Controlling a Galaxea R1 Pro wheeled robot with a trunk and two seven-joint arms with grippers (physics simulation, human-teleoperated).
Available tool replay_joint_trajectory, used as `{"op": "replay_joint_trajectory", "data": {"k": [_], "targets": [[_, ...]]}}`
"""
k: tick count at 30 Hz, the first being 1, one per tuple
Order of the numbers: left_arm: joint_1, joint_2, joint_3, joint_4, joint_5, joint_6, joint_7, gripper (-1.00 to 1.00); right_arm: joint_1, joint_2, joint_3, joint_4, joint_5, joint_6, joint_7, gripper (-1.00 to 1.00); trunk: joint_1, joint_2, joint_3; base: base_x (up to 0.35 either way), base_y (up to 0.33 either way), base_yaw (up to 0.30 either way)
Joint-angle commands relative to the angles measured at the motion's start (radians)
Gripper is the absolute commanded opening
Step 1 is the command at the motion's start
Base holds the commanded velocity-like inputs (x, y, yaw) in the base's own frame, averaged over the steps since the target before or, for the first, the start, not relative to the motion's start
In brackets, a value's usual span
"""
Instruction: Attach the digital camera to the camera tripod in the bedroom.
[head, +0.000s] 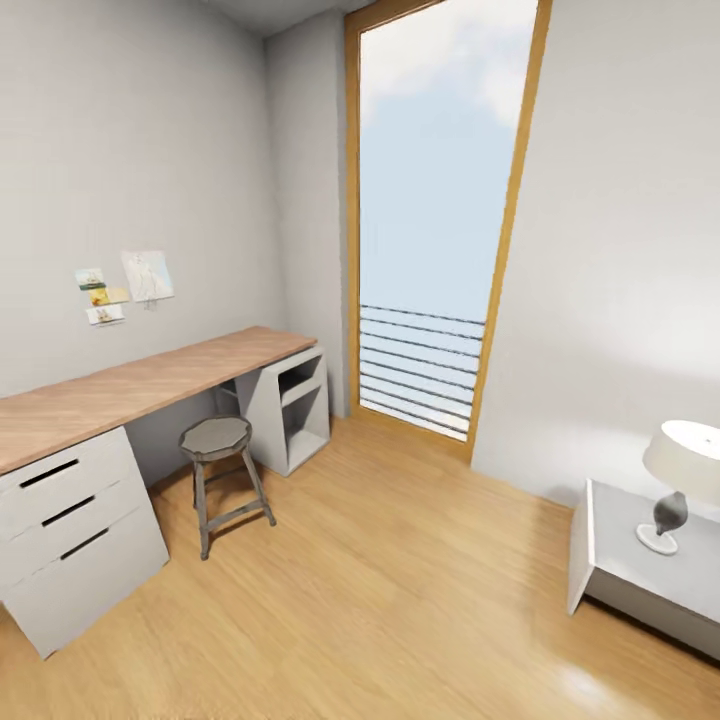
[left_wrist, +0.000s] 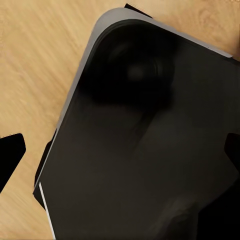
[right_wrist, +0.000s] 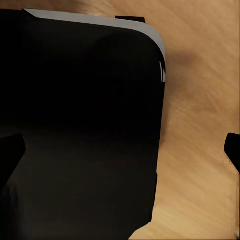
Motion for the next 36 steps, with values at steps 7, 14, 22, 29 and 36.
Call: {"op": "replay_joint_trajectory", "data": {"k": [7,14,22,29,36], "targets": [[0.001,0.0,0.0,-0.001,0.004,-0.001,0.001,1.0,0.0,-0.002,0.004,0.0,0.0,-0.002,0.001,1.0,0.0,0.0,-0.001,0.0,0.0,0.291],[0.0,0.0,0.0,-0.001,0.004,-0.001,0.001,1.0,0.0,-0.001,0.005,0.0,0.0,-0.002,0.002,1.0,0.0,0.0,-0.001,0.0,0.0,0.291],[0.001,0.0,-0.001,-0.001,0.004,-0.002,0.001,1.0,0.0,-0.001,0.005,0.001,0.0,-0.002,0.002,1.0,0.0,0.0,-0.001,0.0,0.0,0.291],[0.0,0.0,-0.001,-0.001,0.004,-0.001,0.001,1.0,0.0,-0.001,0.006,0.001,0.0,-0.002,0.001,1.0,0.0,0.0,-0.001,0.0,0.0,0.291],[0.0,0.0,-0.001,-0.001,0.004,-0.001,0.001,1.0,0.0,0.0,0.006,0.007,0.028,-0.002,-0.001,1.0,0.0,0.0,-0.001,0.0,0.0,0.291]]}}
